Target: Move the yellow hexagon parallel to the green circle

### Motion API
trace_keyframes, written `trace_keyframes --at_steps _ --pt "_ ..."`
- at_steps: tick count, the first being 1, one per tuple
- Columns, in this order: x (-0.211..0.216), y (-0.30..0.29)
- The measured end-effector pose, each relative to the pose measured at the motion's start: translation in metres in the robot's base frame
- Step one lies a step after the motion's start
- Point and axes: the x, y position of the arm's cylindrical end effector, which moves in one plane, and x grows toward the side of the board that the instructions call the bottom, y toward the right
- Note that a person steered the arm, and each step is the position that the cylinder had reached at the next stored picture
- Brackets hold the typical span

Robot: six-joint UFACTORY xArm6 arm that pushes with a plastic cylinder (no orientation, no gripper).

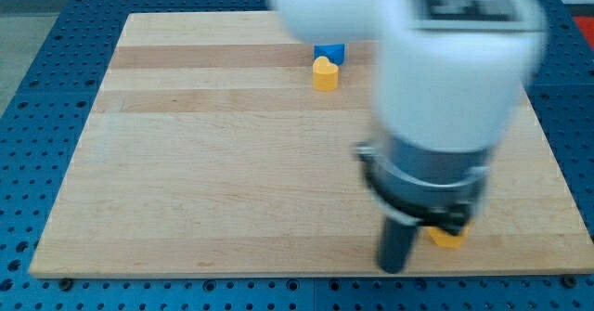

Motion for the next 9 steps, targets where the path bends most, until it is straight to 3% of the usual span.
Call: trace_keyframes --at_steps 3,4,5,6,7,8,9 --pt "-0.043 0.110" --pt "-0.095 0.107" --pt "-0.061 0.155" --pt "-0.055 0.137" --pt "-0.056 0.070" --pt "-0.057 0.063" --pt "-0.062 0.105"
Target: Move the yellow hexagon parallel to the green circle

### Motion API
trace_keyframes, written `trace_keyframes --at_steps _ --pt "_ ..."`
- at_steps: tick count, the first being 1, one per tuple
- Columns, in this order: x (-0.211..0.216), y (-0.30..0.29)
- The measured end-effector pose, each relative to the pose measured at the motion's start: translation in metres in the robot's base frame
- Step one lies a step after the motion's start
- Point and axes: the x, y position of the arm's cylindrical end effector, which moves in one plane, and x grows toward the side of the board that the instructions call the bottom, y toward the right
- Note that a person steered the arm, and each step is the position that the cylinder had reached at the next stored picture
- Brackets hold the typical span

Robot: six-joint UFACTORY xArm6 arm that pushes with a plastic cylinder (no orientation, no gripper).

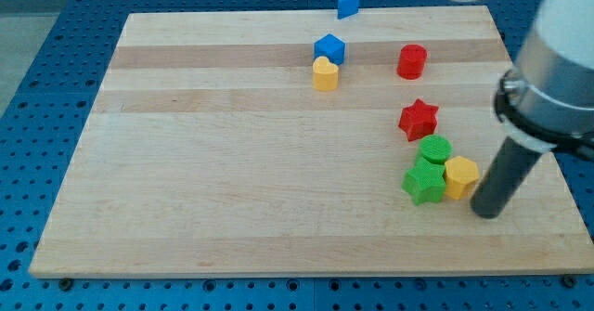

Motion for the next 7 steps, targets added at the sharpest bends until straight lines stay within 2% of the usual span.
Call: trace_keyframes --at_steps 2,3,4,6,7 --pt "-0.043 0.008" --pt "-0.012 0.010" --pt "0.015 -0.050" --pt "-0.046 -0.032" --pt "-0.058 -0.010"
